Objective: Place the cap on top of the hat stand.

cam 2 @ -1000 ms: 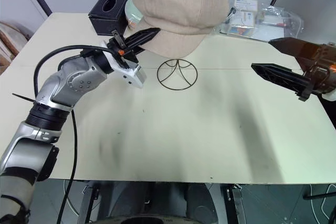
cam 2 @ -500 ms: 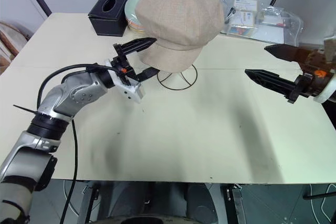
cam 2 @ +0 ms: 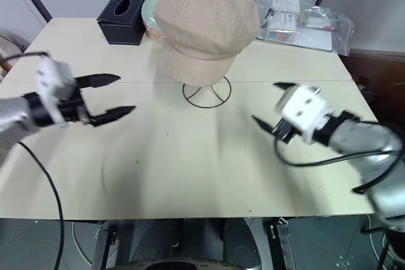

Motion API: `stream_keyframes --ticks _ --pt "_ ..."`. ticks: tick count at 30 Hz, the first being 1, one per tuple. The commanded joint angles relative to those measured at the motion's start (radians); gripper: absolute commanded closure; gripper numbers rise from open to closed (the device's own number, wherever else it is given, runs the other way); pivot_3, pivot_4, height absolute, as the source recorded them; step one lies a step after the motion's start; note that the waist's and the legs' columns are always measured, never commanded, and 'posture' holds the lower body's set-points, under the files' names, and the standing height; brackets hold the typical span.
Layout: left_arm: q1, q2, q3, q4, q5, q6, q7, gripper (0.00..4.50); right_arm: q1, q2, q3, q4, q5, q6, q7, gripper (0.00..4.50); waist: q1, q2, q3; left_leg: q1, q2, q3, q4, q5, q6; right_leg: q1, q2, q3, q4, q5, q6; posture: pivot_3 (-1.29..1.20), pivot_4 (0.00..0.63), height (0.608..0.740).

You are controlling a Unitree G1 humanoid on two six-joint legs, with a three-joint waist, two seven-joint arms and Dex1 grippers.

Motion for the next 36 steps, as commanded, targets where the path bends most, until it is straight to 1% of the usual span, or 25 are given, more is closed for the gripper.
stream_keyframes --ticks 1,4,8,12,15,19,22,23,25,27,29,31,34,36 --pt "-0.003 0.016 0.069 -0.012 -0.093 0.119 -0.04 0.1 -0.075 0.048 0.113 0.082 -0.305 -0.235 -0.144 0.0 0.003 0.0 0.0 0.0 0.0 0.0 0.0 0.0 0.0 0.0 0.0 0.0 0.0 0.0 -0.001 0.0 0.15 0.74" --pt "-0.03 0.016 0.086 -0.003 -0.084 0.156 -0.047 0.1 -0.21 0.162 0.248 0.201 -0.491 -0.334 -0.234 0.0 -0.004 -0.002 -0.001 0.001 0.001 -0.001 0.0 0.0 0.0 0.001 0.002 0.0 0.0 -0.001 -0.003 0.0 0.15 0.74" --pt "-0.085 0.0 0.093 0.017 -0.065 0.183 -0.036 0.1 -0.346 0.293 0.334 0.349 -0.616 -0.433 -0.313 0.0 -0.011 -0.002 -0.001 0.0 0.002 -0.001 0.0 0.001 -0.001 -0.001 0.003 0.001 0.002 0.0 -0.003 0.0 0.15 0.74" --pt "-0.118 -0.02 0.088 0.032 -0.033 0.186 -0.022 0.1 -0.436 0.376 0.386 0.457 -0.701 -0.508 -0.369 0.0 -0.015 -0.003 -0.001 0.0 0.001 -0.001 0.0 0.001 -0.001 -0.001 0.003 0.001 0.002 0.001 -0.003 0.0 0.15 0.74" --pt "-0.129 -0.032 0.094 0.032 -0.02 0.194 -0.014 0.1 -0.502 0.435 0.406 0.55 -0.758 -0.529 -0.434 0.0 -0.02 -0.003 -0.001 0.0 0.001 -0.002 0.0 0.001 -0.001 -0.002 0.003 0.001 0.003 0.001 -0.003 0.0 0.15 0.74" --pt "-0.132 -0.04 0.112 0.025 -0.015 0.209 -0.009 0.1 -0.538 0.476 0.412 0.609 -0.806 -0.553 -0.495 0.0 -0.021 -0.003 -0.001 0.0 0.001 -0.001 -0.001 0.001 -0.002 -0.003 0.003 0.001 0.004 0.001 -0.003 0.0 0.15 0.74" --pt "-0.128 -0.048 0.118 0.018 -0.005 0.213 -0.007 0.1 -0.569 0.508 0.408 0.653 -0.826 -0.537 -0.52 0.0 -0.023 -0.003 -0.001 0.0 0.001 -0.001 -0.001 0.001 -0.002 -0.003 0.003 0.001 0.005 0.001 -0.003 0.0 0.15 0.74" --pt "-0.127 -0.051 0.119 0.015 -0.003 0.214 -0.006 0.0 -0.581 0.516 0.404 0.664 -0.828 -0.536 -0.527 0.55 -0.023 -0.003 -0.001 0.0 0.001 -0.001 -0.001 0.001 -0.002 -0.003 0.003 0.001 0.005 0.001 -0.003 0.0 0.15 0.74" --pt "-0.128 -0.056 0.122 0.011 0.0 0.217 -0.005 0.0 -0.593 0.525 0.401 0.67 -0.832 -0.543 -0.539 1.32 -0.023 -0.003 -0.001 0.0 0.001 -0.001 -0.001 0.001 -0.002 -0.004 0.003 0.001 0.006 0.001 -0.003 0.0 0.15 0.74" --pt "-0.13 -0.06 0.123 0.01 0.004 0.219 -0.004 0.0 -0.593 0.527 0.4 0.666 -0.834 -0.552 -0.548 2.34 -0.023 -0.003 -0.001 0.0 0.001 -0.001 -0.001 0.001 -0.002 -0.004 0.003 0.001 0.006 0.001 -0.003 0.0 0.15 0.74" --pt "-0.129 -0.064 0.124 0.012 0.011 0.216 -0.007 0.0 -0.587 0.527 0.4 0.66 -0.836 -0.558 -0.558 3.47 -0.023 -0.003 -0.001 0.0 0.001 -0.001 -0.001 0.001 -0.002 -0.004 0.003 0.002 0.006 0.001 -0.003 0.0 0.15 0.74" --pt "-0.127 -0.067 0.123 0.013 0.02 0.212 -0.011 0.0 -0.581 0.523 0.395 0.647 -0.838 -0.567 -0.573 4.42 -0.024 -0.003 -0.001 0.0 0.001 -0.001 -0.001 0.001 -0.002 -0.004 0.003 0.002 0.007 0.001 -0.003 0.0 0.15 0.74" --pt "-0.126 -0.074 0.123 0.012 0.026 0.211 -0.012 0.0 -0.576 0.506 0.366 0.594 -0.81 -0.595 -0.57 4.42 -0.024 -0.003 -0.001 0.0 0.001 -0.001 -0.001 0.001 -0.002 -0.005 0.003 0.002 0.008 0.001 -0.003 0.0 0.15 0.74" --pt "-0.128 -0.08 0.122 0.011 0.027 0.212 -0.012 0.0 -0.579 0.473 0.333 0.542 -0.767 -0.637 -0.547 4.42 -0.023 -0.003 -0.001 0.0 0.001 -0.001 -0.001 0.001 -0.002 -0.005 0.002 0.002 0.009 0.001 -0.003 0.0 0.15 0.74"
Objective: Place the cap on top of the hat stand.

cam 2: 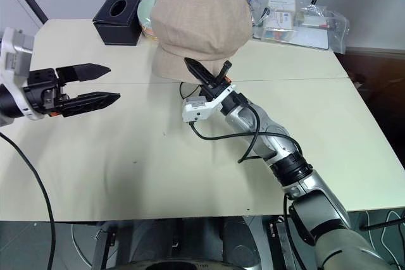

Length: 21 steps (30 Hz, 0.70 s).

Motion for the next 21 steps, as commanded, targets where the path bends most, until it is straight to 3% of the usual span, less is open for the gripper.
stream_keyframes --ticks 1,6,11,21 --pt "-0.013 -0.003 0.039 -0.018 0.007 -0.008 -0.004 0.0 -0.018 -0.052 -0.087 -0.128 0.086 -0.08 0.025 4.42 0.0 0.0 0.0 0.0 0.0 0.0 0.0 0.0 0.0 0.0 0.0 0.0 0.0 0.0 0.0 0.0 0.15 0.74" --pt "-0.031 -0.015 0.032 -0.009 0.02 -0.019 -0.012 0.0 -0.079 -0.138 -0.151 -0.071 0.237 -0.185 0.119 4.42 -0.001 0.0 0.0 0.0 0.0 0.0 0.0 0.0 0.0 0.0 0.0 0.0 0.0 0.0 0.0 0.0 0.15 0.74" --pt "-0.042 -0.031 0.021 -0.006 0.047 -0.031 -0.018 0.0 -0.162 -0.204 -0.121 0.187 0.279 -0.461 0.111 4.42 -0.002 0.0 0.0 0.0 0.0 0.0 0.0 0.0 0.0 0.0 0.0 0.0 0.0 0.0 0.0 0.0 0.15 0.74" --pt "-0.058 -0.042 0.039 -0.015 0.063 -0.021 -0.013 0.0 -0.246 -0.156 -0.081 0.561 0.282 -0.689 0.118 4.42 -0.003 0.0 0.0 0.0 0.0 0.001 0.0 0.0 0.0 0.0 0.0 0.001 0.001 0.0 0.0 0.0 0.15 0.74"
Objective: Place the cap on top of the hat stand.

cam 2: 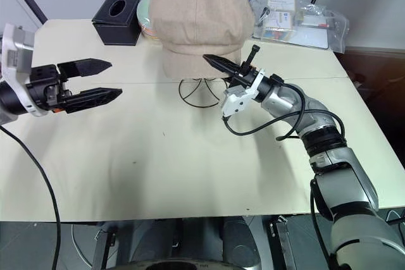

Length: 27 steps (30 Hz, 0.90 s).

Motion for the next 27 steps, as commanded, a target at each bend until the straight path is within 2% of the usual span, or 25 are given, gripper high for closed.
stream_keyframes --ticks 1,4,7,11,16,21,25,27 --pt "-0.015 0.005 0.042 -0.02 0.001 -0.011 0.005 0.0 -0.043 0.017 0.0 0.073 -0.002 -0.035 -0.004 4.42 0.0 0.0 0.0 0.0 0.0 0.0 0.0 0.0 0.0 0.0 0.0 0.0 0.0 0.0 0.0 0.0 0.15 0.74" --pt "-0.011 0.003 0.049 -0.03 -0.004 -0.006 0.014 0.0 -0.055 0.018 -0.003 0.109 -0.005 -0.029 0.012 4.42 0.001 0.0 0.0 0.0 0.0 0.0 0.0 0.0 0.0 0.0 0.0 0.0 0.0 0.0 0.0 0.0 0.15 0.74" --pt "-0.009 0.003 0.055 -0.03 -0.006 -0.004 0.016 0.0 -0.043 0.012 -0.017 0.099 0.012 -0.008 0.037 3.5 0.001 0.0 0.0 0.0 0.0 0.0 0.0 0.0 -0.001 0.0 0.0 0.0 0.0 0.0 0.0 0.0 0.15 0.74" --pt "-0.02 -0.004 0.045 -0.022 -0.003 -0.006 0.017 0.0 0.013 -0.014 -0.034 0.004 -0.045 0.028 0.016 1.53 0.002 0.0 0.0 0.0 0.0 0.0 0.0 0.0 -0.001 0.0 0.0 0.0 0.0 0.0 0.0 0.0 0.15 0.74" --pt "-0.054 -0.016 0.016 0.007 0.011 -0.012 0.008 0.0 0.139 -0.072 -0.079 -0.141 -0.009 0.096 0.064 1.53 0.005 0.0 0.0 0.0 0.0 0.0 0.0 0.0 -0.001 0.0 0.0 0.0 0.0 0.0 0.0 0.0 0.15 0.74" --pt "-0.096 -0.03 -0.022 0.041 0.037 -0.02 -0.019 0.0 0.33 -0.16 -0.188 -0.347 0.061 0.207 0.123 1.53 0.007 0.0 0.0 0.0 -0.001 0.0 0.0 0.0 -0.001 0.0 0.0 0.0 0.0 0.0 0.0 0.0 0.15 0.74" --pt "-0.127 -0.038 -0.045 0.068 0.067 -0.031 -0.046 0.0 0.494 -0.244 -0.287 -0.519 0.191 0.281 0.222 1.53 0.004 0.0 0.0 0.0 -0.001 0.0 0.0 0.0 -0.001 0.0 0.0 0.001 0.001 0.0 0.0 0.0 0.15 0.74" --pt "-0.133 -0.038 -0.048 0.079 0.079 -0.035 -0.061 0.0 0.576 -0.312 -0.319 -0.58 0.301 0.339 0.331 1.53 0.003 0.0 0.0 0.0 0.0 0.0 0.0 0.0 -0.001 0.0 0.0 0.001 0.001 0.0 0.0 0.0 0.15 0.74"
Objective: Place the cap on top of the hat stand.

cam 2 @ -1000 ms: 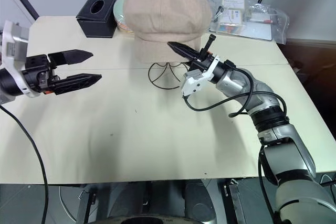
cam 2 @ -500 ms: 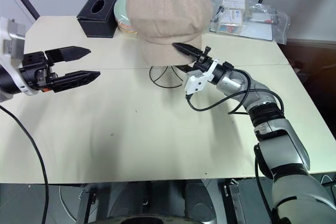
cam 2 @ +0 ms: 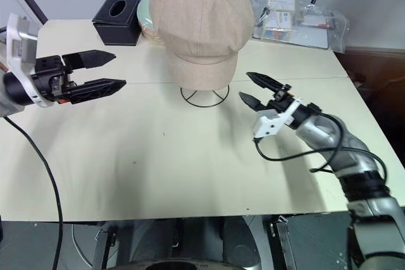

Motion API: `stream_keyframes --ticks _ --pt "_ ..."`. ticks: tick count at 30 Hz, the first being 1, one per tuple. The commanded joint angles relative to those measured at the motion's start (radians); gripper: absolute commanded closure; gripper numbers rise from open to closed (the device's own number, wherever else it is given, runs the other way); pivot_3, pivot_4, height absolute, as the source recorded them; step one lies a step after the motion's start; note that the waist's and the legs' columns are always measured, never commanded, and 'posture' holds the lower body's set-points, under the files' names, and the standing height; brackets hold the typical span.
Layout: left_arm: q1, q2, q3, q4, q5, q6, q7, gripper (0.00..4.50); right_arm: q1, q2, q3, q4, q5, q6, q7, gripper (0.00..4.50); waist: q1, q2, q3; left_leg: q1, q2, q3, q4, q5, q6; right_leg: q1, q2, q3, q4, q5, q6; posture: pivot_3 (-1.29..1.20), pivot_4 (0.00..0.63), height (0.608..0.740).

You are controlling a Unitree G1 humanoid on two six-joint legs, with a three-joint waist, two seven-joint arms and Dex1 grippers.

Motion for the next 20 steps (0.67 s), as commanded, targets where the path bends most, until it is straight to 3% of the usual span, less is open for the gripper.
stream_keyframes --ticks 1,6,8,11,14,20 --pt "-0.024 0.009 0.01 0.013 0.023 -0.029 -0.031 0.0 0.098 -0.106 -0.09 -0.13 0.241 0.131 0.19 1.53 0.001 0.0 0.0 0.0 0.0 0.0 0.0 0.0 0.0 0.0 0.0 0.0 0.0 0.0 0.0 0.0 0.15 0.74" --pt "-0.027 0.01 0.017 0.038 0.052 -0.045 -0.058 0.0 0.152 -0.276 -0.227 -0.216 0.77 0.623 0.589 1.53 0.0 0.0 0.0 0.001 0.0 0.001 0.001 0.0 0.0 0.001 0.0 0.001 0.001 0.0 0.0 0.0 0.15 0.74" --pt "-0.029 0.007 0.021 0.046 0.06 -0.05 -0.061 0.0 0.11 -0.337 -0.293 -0.226 1.018 0.881 0.732 1.53 0.001 0.0 0.0 0.001 0.001 0.0 0.001 0.0 0.0 0.001 0.0 0.001 0.001 0.0 0.0 0.0 0.15 0.74" --pt "-0.03 0.007 0.026 0.051 0.069 -0.056 -0.064 0.0 -0.007 -0.388 -0.339 -0.168 1.219 1.144 0.856 1.53 -0.001 0.0 0.0 0.001 0.003 0.0 0.001 0.0 0.001 0.002 0.0 0.001 0.001 0.0 0.0 0.0 0.15 0.74" --pt "-0.036 0.012 0.043 0.055 0.067 -0.054 -0.066 0.0 -0.133 -0.403 -0.311 -0.081 1.259 1.289 0.937 1.53 0.001 0.0 0.0 0.001 0.005 0.002 0.002 0.0 0.001 0.001 0.001 0.001 0.0 0.0 0.0 0.0 0.15 0.74" --pt "-0.045 0.009 0.06 0.053 0.074 -0.057 -0.048 0.0 -0.238 -0.338 -0.27 -0.02 1.189 1.339 0.964 1.53 0.004 0.0 0.0 -0.001 0.004 0.003 0.003 -0.001 0.001 0.0 0.001 0.0 -0.001 0.0 0.0 0.0 0.15 0.74"
